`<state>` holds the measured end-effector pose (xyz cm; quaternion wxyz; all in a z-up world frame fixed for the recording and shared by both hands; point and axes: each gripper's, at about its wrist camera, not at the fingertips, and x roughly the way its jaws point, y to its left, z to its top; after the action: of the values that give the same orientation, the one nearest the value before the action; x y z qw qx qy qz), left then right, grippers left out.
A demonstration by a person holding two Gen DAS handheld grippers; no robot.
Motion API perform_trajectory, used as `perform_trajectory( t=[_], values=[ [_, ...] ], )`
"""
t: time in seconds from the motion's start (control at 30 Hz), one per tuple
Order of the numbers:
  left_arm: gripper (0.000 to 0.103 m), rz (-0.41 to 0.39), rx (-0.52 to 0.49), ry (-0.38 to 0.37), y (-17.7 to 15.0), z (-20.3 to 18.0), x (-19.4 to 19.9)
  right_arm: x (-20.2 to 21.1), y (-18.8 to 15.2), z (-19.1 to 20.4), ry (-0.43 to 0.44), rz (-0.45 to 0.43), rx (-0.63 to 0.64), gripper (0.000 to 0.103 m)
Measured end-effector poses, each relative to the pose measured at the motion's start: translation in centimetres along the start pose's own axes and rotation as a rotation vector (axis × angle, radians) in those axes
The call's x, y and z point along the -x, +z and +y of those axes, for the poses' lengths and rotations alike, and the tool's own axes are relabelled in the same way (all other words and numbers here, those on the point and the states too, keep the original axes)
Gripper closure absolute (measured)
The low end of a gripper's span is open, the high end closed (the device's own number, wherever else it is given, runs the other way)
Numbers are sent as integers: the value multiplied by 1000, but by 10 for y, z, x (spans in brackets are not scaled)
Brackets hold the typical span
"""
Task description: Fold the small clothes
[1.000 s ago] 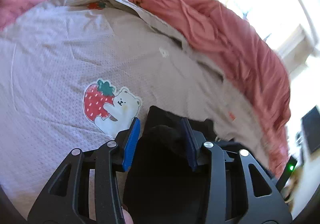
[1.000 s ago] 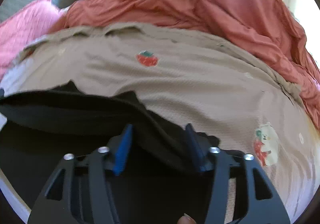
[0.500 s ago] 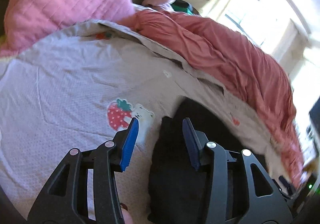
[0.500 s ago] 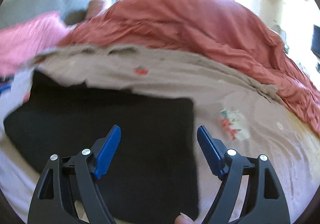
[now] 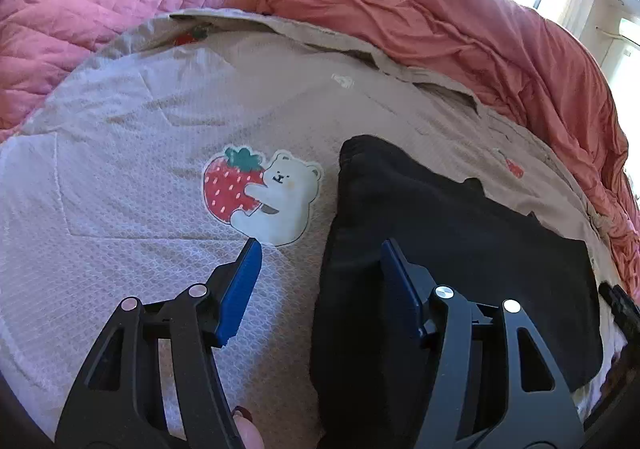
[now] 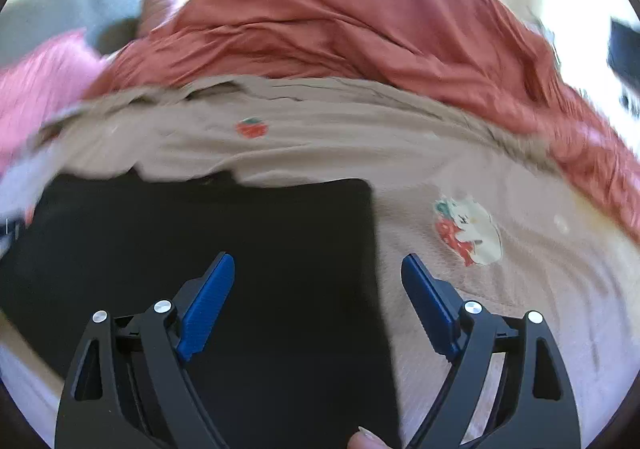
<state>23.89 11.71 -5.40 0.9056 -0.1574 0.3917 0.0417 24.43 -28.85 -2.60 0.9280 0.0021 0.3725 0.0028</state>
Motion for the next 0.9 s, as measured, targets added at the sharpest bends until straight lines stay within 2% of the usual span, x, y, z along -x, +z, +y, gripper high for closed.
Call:
perform_trajectory(
  t=[0.13,0.23,0.3,0.33,0.37,0.4,0.43,0.47,0.5,0.57,0.67,0.73,0.9],
  values=[
    [49,16,-28,1,5,-1,-8,-32,10,-27,-52,98,-100,18],
    [49,37,-16,-14,10,2,-17,-42,15,-33,-17,106,-129,19],
    [49,43,-15,-13,11,3,-20,-50,19,-36,39,115,-161,27],
    [51,48,-15,-16,11,4,-22,-54,20,-38,64,126,-181,35],
    [55,53,-16,-23,11,4,-24,-58,23,-38,82,137,-193,39],
    [68,57,-19,-34,11,3,-25,-62,24,-38,100,149,-203,42],
    [86,57,-27,-42,10,1,-26,-67,24,-38,112,162,-206,51],
    [96,54,-39,-43,10,-2,-27,-73,23,-38,120,180,-213,66],
    [101,50,-51,-42,10,-5,-27,-77,22,-38,142,194,-224,71],
    [101,27,-82,-18,10,-10,-22,-74,21,-37,150,181,-237,79],
    [102,-19,-75,-6,14,-8,-11,-56,26,-33,146,99,-218,92],
    [102,-25,-64,-16,16,-5,-8,-49,31,-32,142,63,-209,92],
    [102,23,-72,14,11,-5,-22,-78,25,-27,64,162,-168,89]
  ],
)
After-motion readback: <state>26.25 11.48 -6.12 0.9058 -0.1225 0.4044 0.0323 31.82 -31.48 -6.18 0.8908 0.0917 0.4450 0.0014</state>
